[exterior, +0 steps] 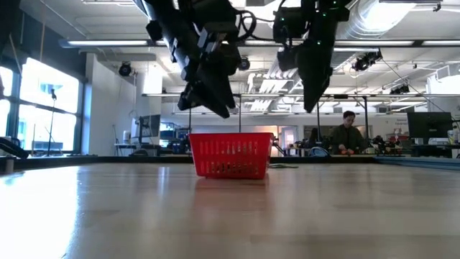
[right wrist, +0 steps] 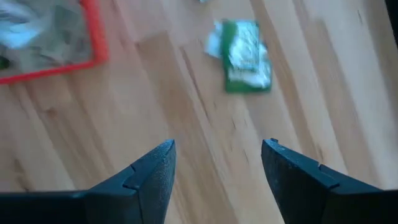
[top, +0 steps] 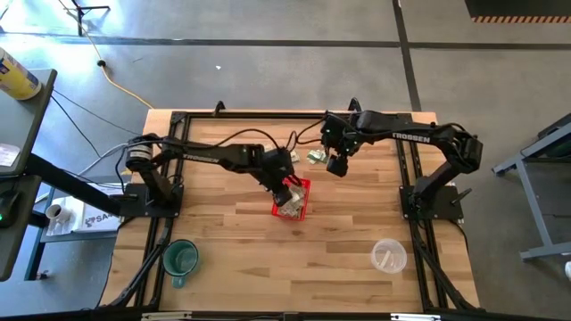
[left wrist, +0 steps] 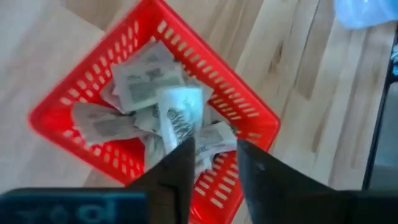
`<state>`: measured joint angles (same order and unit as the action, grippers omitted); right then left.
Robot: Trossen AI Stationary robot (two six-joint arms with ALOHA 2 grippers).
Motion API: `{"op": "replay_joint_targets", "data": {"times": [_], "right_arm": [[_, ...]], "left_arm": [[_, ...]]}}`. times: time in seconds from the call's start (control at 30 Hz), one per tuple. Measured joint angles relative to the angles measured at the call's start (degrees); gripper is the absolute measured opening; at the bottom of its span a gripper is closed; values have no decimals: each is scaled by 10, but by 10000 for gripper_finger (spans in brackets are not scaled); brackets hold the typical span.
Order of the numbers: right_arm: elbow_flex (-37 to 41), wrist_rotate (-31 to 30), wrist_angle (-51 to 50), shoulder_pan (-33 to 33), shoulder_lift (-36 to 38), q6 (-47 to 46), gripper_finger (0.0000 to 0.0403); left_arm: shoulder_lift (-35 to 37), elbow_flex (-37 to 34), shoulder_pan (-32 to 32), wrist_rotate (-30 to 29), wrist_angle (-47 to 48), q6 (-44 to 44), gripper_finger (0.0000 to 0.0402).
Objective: Pick and place items into bin
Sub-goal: Put the white stevia packet into the bin, then put the middle green stevia packet into the bin
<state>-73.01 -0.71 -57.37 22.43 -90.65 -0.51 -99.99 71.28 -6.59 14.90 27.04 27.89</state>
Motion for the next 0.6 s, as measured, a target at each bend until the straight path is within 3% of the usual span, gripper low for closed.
{"op": "replay_joint_targets", "data": {"times": [0.17, 0.3, 0.47, 0.6], "right_arm": [[0, 10, 60, -9, -2, 72, 229], [-1, 18, 124, -18, -23, 136, 227], [-1, -35, 155, -12, -83, 145, 228], [0, -40, 150, 8, -133, 179, 225]], "left_arm": [[24, 0, -2, -1, 46, -22, 203], [60, 0, -10, -12, 125, -62, 219], [96, 0, -15, -162, 226, -73, 215], [104, 0, -27, -173, 262, -67, 214]]}}
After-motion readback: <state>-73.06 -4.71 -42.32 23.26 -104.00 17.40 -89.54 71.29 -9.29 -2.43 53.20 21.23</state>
